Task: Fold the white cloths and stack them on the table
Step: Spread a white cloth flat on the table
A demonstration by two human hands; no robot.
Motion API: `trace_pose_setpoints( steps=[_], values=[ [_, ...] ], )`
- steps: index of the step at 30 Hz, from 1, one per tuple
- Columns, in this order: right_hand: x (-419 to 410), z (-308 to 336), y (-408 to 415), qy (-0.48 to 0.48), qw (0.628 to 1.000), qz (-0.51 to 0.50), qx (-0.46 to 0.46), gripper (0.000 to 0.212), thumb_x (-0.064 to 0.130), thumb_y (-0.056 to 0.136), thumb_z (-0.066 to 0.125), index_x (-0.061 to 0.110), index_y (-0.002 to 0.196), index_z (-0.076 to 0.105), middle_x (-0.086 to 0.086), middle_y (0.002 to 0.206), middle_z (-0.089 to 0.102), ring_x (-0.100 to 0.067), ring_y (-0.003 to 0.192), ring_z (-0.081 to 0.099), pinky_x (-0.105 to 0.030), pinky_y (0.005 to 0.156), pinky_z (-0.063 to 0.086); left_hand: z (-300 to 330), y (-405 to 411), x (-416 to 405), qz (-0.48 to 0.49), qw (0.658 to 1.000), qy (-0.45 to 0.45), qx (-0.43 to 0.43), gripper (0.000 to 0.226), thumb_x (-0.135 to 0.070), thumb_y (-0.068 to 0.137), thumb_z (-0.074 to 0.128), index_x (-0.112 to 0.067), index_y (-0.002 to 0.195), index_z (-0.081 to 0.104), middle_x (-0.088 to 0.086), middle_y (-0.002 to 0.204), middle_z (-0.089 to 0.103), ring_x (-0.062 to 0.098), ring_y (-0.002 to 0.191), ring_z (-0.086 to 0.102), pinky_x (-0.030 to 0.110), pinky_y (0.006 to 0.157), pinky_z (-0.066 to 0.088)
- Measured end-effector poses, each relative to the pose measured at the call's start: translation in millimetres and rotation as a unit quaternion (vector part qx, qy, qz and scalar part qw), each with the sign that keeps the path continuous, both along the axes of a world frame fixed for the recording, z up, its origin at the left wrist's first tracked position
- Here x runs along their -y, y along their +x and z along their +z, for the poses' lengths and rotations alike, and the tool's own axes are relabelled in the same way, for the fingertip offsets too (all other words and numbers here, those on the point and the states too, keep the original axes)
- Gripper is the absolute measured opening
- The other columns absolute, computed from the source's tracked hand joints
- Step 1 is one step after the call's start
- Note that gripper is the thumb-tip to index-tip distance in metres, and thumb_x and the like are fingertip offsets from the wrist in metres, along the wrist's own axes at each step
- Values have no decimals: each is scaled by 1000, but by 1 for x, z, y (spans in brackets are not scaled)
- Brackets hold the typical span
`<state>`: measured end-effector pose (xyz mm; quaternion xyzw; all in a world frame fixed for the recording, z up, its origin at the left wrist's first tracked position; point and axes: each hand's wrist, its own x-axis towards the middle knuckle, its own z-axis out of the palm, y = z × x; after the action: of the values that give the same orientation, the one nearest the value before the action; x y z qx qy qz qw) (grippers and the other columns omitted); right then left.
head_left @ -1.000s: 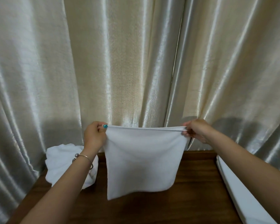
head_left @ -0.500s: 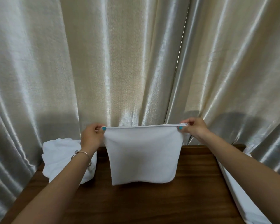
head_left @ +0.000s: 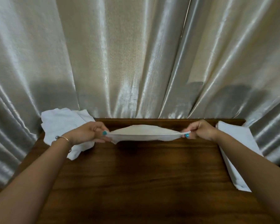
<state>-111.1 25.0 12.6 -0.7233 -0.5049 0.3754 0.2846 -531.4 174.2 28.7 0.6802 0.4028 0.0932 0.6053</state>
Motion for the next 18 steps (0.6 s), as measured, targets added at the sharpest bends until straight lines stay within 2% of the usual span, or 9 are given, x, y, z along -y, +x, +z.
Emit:
trace_pose_setpoints(
  steps=[2, 4, 9, 12, 14, 16, 18],
  values=[
    [14, -17, 1, -94, 994, 53, 12, 24, -3, 78, 72, 20, 75, 79, -5, 89, 76, -17, 91, 71, -26, 77, 57, -25, -3, 13, -24, 993, -109, -50, 17, 2, 89, 57, 2, 105, 59, 18, 114, 68, 26, 105, 67, 26, 82, 58],
    [26, -33, -2, -174, 982, 78, -3, 16, 1, 80, 72, 15, 85, 78, -7, 93, 76, -18, 95, 71, -26, 78, 58, -51, -2, 27, -46, 974, -189, -115, 20, 7, 84, 62, -3, 101, 61, 17, 121, 64, 27, 108, 66, 25, 81, 58],
    [45, -65, -11, -358, 917, 175, -5, 16, 6, 84, 69, 19, 90, 75, -3, 100, 75, -12, 98, 69, -19, 75, 55, -93, 5, 54, -120, 917, -299, -237, 25, 8, 84, 61, -7, 105, 64, 16, 123, 64, 25, 111, 65, 29, 95, 52],
    [50, -80, -15, -408, 897, 168, -19, 22, 9, 84, 69, 19, 103, 73, -8, 115, 69, -16, 100, 69, -24, 81, 55, -106, 16, 62, -211, 888, -267, -309, 26, -2, 89, 58, -15, 112, 63, 7, 122, 64, 18, 111, 64, 26, 88, 54],
    [49, -86, -20, -430, 889, 154, -39, 30, 14, 84, 71, 23, 112, 70, -5, 123, 64, -21, 99, 70, -31, 83, 56, -109, 25, 64, -253, 870, -247, -344, 31, -10, 91, 58, -21, 120, 61, 0, 126, 61, 14, 108, 64, 25, 82, 54],
    [44, -86, -26, -433, 889, 141, -48, 35, 16, 81, 74, 28, 114, 69, -4, 125, 61, -23, 97, 71, -35, 79, 57, -109, 35, 61, -243, 875, -236, -345, 36, -16, 90, 61, -25, 125, 59, -2, 126, 61, 14, 103, 68, 25, 81, 54],
    [34, -87, -30, -418, 899, 117, -56, 36, 12, 81, 74, 28, 113, 69, -7, 122, 62, -23, 95, 72, -36, 76, 58, -108, 49, 54, -199, 899, -204, -332, 33, -23, 91, 61, -24, 123, 60, 0, 120, 66, 16, 95, 71, 26, 82, 55]
  ],
)
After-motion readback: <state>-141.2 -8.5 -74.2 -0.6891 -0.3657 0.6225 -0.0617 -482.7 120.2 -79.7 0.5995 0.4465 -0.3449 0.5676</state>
